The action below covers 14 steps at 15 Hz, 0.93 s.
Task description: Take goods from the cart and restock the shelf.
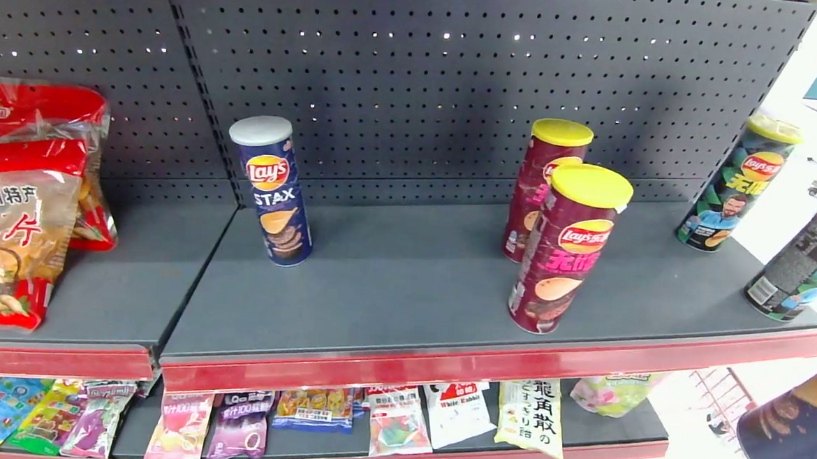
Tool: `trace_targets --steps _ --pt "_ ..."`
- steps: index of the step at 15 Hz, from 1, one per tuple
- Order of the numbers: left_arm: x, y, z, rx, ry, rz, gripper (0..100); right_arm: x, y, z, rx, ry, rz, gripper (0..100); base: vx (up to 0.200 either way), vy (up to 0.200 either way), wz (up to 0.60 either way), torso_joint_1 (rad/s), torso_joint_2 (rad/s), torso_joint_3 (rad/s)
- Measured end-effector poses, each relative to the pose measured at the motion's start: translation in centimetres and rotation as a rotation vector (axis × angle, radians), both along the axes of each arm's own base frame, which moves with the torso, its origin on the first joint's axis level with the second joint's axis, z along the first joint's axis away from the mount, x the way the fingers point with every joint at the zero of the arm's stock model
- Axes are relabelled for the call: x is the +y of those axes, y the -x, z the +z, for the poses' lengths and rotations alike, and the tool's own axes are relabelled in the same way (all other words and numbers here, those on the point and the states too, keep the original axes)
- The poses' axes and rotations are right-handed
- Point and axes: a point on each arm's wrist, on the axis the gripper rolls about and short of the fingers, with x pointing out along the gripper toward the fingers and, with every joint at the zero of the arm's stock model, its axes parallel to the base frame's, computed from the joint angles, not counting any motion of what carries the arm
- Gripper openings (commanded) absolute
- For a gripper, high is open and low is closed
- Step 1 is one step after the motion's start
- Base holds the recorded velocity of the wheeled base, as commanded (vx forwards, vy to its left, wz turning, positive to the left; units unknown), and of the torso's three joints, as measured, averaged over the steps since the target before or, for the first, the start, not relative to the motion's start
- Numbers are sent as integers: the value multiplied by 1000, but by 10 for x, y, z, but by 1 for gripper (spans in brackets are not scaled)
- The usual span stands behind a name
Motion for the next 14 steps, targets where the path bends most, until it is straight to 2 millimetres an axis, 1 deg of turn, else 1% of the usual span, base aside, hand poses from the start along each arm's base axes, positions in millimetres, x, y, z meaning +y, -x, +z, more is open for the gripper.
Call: trace_targets --steps 4,14 --pt "0 0 0 0 -7 -1 100 1 4 1 -16 1 44 0 0 200 0 2 7 0" --pt "0 0 1 -6 -16 -1 100 1 6 1 -28 3 52 0 0 200 0 2 2 1"
